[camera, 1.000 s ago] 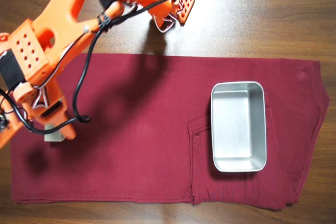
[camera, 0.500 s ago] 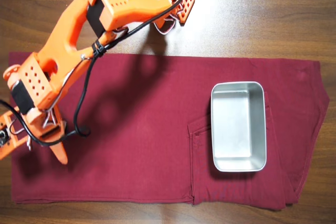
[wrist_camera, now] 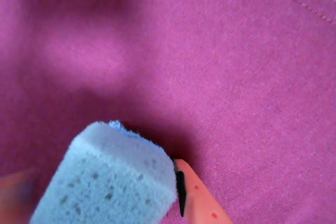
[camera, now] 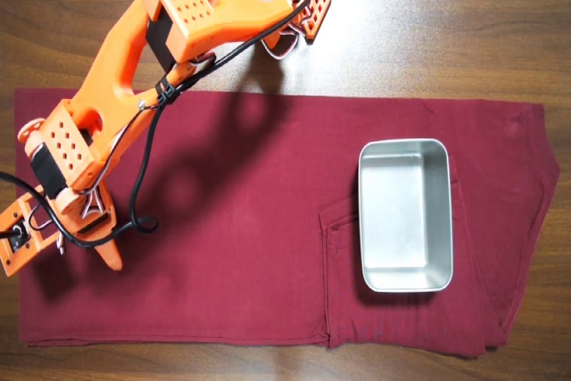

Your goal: Grab the cube

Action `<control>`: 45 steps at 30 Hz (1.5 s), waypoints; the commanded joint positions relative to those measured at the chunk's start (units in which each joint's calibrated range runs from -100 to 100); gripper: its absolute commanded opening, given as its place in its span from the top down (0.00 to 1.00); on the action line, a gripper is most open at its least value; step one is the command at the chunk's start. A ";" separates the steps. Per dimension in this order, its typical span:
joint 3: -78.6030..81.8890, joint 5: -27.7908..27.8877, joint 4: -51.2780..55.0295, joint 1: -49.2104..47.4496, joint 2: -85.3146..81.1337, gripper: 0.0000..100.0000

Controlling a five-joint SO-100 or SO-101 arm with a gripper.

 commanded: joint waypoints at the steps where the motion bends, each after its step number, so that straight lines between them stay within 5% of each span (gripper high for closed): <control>1: -2.60 -0.29 -1.06 0.84 -0.62 1.00; 10: 6.69 1.95 17.48 -9.24 -27.78 1.00; 17: 33.90 -0.44 17.75 -56.45 -56.45 1.00; 21: 38.09 -5.03 16.83 -83.04 -58.23 1.00; 24: 40.19 -6.15 12.40 -93.02 -55.74 1.00; 30: 41.37 -6.94 7.61 -95.80 -49.53 1.00; 37: 41.37 -6.89 6.59 -94.36 -48.55 0.76; 45: 41.19 -5.37 11.11 -93.40 -53.53 0.66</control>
